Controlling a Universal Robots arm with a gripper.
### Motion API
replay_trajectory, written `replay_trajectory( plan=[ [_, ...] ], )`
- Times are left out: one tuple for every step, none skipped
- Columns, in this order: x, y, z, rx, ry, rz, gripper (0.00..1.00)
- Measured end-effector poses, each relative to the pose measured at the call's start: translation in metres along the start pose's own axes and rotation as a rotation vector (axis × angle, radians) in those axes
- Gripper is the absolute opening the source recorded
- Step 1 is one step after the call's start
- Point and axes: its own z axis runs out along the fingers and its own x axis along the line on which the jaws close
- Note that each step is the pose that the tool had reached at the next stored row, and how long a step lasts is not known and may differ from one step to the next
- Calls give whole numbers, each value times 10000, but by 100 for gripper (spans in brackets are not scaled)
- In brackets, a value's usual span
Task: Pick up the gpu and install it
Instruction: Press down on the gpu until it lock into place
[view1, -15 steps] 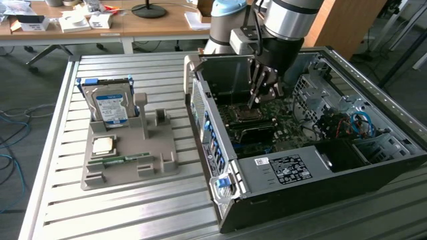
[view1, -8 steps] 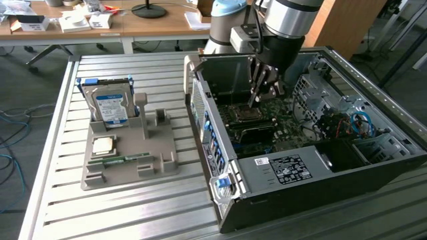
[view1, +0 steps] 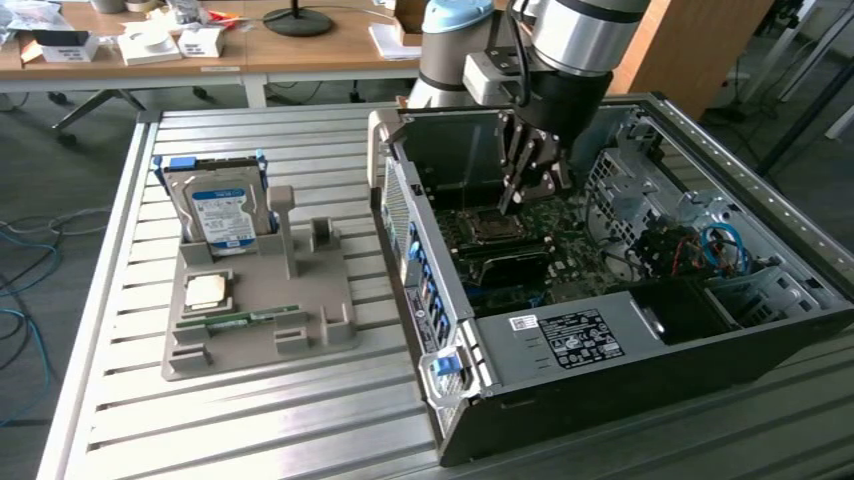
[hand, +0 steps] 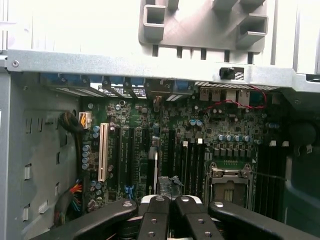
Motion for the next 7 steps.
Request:
replay_trajectory(
  plan=[
    [0, -3, 0, 0, 0, 0, 11],
    [0, -4, 0, 0, 0, 1, 11],
    [0, -4, 0, 0, 0, 1, 11],
    [0, -5, 0, 0, 0, 0, 11],
    [0, -5, 0, 0, 0, -1, 11],
    [0, -5, 0, 0, 1, -1, 11],
    [0, -5, 0, 0, 0, 0, 11]
  ],
)
